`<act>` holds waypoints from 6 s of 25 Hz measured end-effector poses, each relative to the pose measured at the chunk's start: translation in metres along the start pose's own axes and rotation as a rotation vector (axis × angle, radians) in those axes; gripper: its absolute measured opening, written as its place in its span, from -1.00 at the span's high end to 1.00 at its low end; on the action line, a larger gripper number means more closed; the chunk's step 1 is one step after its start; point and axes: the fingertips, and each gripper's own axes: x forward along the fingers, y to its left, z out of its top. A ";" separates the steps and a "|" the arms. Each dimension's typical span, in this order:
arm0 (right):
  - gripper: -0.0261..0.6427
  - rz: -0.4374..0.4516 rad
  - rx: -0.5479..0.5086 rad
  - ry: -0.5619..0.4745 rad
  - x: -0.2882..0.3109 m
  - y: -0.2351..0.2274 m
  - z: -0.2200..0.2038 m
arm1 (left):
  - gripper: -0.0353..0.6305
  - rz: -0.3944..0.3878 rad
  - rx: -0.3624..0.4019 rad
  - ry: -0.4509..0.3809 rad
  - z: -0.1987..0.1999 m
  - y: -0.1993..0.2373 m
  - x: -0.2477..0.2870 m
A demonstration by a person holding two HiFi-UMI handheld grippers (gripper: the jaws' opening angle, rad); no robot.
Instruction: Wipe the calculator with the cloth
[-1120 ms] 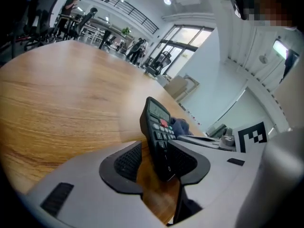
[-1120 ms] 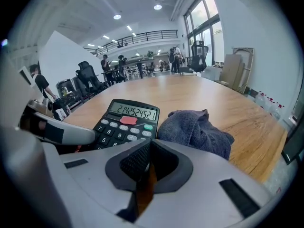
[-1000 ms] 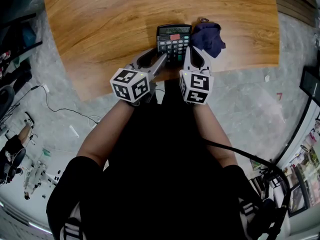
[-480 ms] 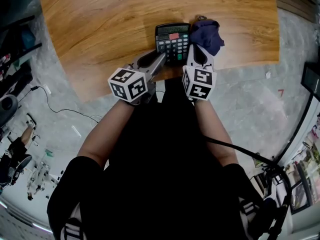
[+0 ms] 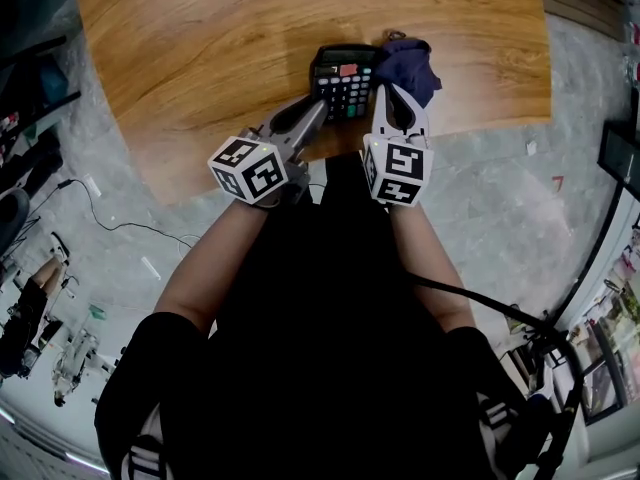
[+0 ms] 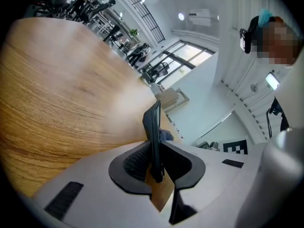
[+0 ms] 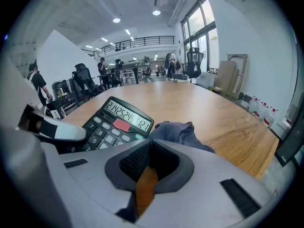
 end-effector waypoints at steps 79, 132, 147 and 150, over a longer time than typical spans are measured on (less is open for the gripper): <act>0.72 0.314 -0.102 -0.228 -0.108 0.084 0.137 | 0.68 -0.137 -0.072 -0.242 0.080 -0.096 -0.056; 0.72 0.450 0.238 -0.410 -0.109 -0.003 0.106 | 0.68 -0.326 -0.394 -0.409 0.103 -0.118 -0.089; 0.72 1.020 0.277 -0.538 -0.140 0.066 0.138 | 0.68 -0.541 -0.476 -0.380 0.104 -0.168 -0.102; 0.72 1.162 0.327 -0.529 -0.151 0.081 0.131 | 0.68 -0.561 -0.500 -0.378 0.101 -0.170 -0.101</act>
